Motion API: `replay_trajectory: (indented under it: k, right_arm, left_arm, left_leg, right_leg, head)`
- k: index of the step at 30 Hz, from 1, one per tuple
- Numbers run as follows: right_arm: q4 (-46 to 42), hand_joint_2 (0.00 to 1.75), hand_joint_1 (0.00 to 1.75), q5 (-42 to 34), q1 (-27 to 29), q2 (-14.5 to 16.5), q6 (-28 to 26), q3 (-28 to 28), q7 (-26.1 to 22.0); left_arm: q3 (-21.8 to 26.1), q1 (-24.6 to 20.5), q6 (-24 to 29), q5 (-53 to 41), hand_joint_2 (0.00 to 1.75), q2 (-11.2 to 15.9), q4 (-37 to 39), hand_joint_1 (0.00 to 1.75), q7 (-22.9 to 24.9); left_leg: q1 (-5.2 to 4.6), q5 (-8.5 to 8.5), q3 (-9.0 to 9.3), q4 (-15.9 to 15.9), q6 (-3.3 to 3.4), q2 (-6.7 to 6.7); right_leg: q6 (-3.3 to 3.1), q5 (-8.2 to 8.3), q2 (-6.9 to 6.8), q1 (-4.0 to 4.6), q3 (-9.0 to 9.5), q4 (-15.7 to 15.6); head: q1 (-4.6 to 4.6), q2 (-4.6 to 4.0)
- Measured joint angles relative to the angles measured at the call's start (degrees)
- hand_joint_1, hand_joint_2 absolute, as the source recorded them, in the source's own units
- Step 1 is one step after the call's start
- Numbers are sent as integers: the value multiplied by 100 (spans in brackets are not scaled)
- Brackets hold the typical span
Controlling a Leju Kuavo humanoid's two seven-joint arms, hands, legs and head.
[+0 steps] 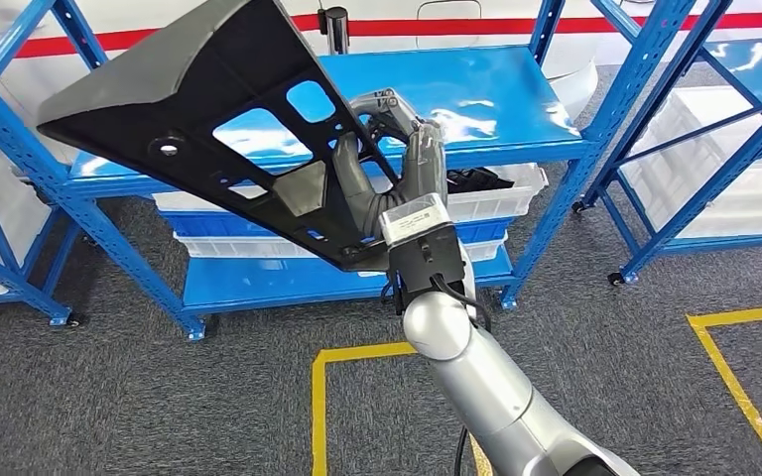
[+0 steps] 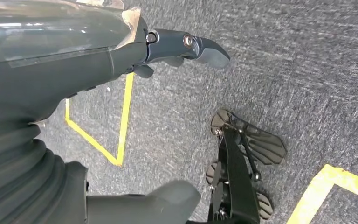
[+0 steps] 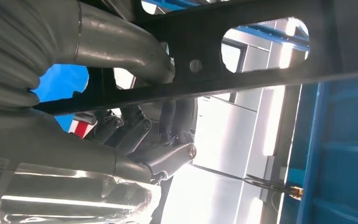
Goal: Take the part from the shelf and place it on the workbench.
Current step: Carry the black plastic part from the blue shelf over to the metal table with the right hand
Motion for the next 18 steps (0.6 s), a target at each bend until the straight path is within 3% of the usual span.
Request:
replay_trajectory:
  k: [2,3,5,7,8,9,10,11,13,14,15,16,17,18]
  right_arm:
    - [29,175,175,-13,-6,-34,2,-43,4]
    - [48,175,175,-33,-12,-61,15,-67,8]
    - [87,175,175,-100,-34,-137,58,-119,4]
    - [134,175,175,-183,-57,-241,89,-174,-7]
    - [157,175,175,-221,-64,-303,92,-199,-11]
    - [174,175,175,-255,-68,-371,93,-224,-14]
    - [186,175,175,-282,-69,-441,92,-248,-18]
    - [191,175,175,-302,-69,-510,87,-274,-22]
    - [181,175,175,-326,-56,-641,73,-334,-26]
    - [169,175,175,-330,-35,-710,57,-369,-25]
    - [154,175,175,-326,4,-780,42,-407,-15]
    - [135,175,175,-315,70,-858,26,-452,8]
    - [119,175,175,-298,151,-933,9,-498,35]
    - [103,175,175,-281,238,-1000,-4,-546,66]
  left_arm:
    - [0,1,-31,1,175,17,5,0,-2]
    - [0,2,-48,1,175,27,8,0,-9]
    - [0,8,-86,1,175,44,10,0,-40]
    - [0,17,-128,-2,175,64,10,0,-87]
    - [0,18,-148,-9,175,69,10,0,-112]
    - [0,19,-169,-24,175,73,10,0,-134]
    - [-1,20,-184,-45,175,75,10,0,-151]
    - [-4,21,-200,-77,175,75,10,0,-164]
    - [-23,20,-229,-167,175,73,10,0,-186]
    - [-41,21,-242,-224,175,72,10,0,-200]
    - [-62,22,-250,-285,175,69,10,0,-213]
    - [-94,25,-256,-346,175,64,10,0,-224]
    - [-131,27,-260,-404,175,57,10,0,-236]
    - [-169,28,-264,-450,175,48,10,0,-244]
  left_leg:
    - [-11,81,-92,-50,124,23]
    - [-12,152,-154,-73,210,38]
    - [-26,308,-304,-96,331,61]
    - [-50,457,-493,-92,372,63]
    - [-57,532,-587,-89,374,63]
    - [-62,610,-685,-87,367,64]
    - [-65,689,-781,-85,355,63]
    - [-66,768,-866,-82,337,62]
    - [-80,916,-991,-74,283,57]
    - [-88,992,-1018,-85,254,55]
    - [-92,1065,-1029,-108,226,53]
    - [-90,1143,-1034,-141,197,49]
    - [-78,1148,-1052,-153,169,41]
    - [-64,1038,-1091,-98,142,36]
  right_leg:
    - [87,25,9,11,-78,29]
    - [85,-77,18,15,-150,123]
    - [17,-534,32,6,-355,627]
    - [-11,-937,36,-1,-511,1349]
    - [25,-979,37,-4,-512,1589]
    - [84,-906,37,-4,-427,1658]
    - [145,-771,37,-4,-252,1537]
    - [177,-653,37,-4,18,1224]
    - [137,-655,40,27,656,321]
    - [96,-715,45,44,857,-25]
    - [59,-760,51,69,947,-216]
    - [25,-740,53,72,914,-259]
    - [-11,-677,41,41,868,-251]
    - [-72,-611,29,15,815,-244]
  head:
    - [-1,0]
    - [14,0]
    - [35,0]
    - [51,0]
    - [51,0]
    - [52,0]
    - [53,0]
    - [54,0]
    - [49,0]
    - [45,0]
    - [39,0]
    - [30,0]
    - [31,0]
    - [27,0]
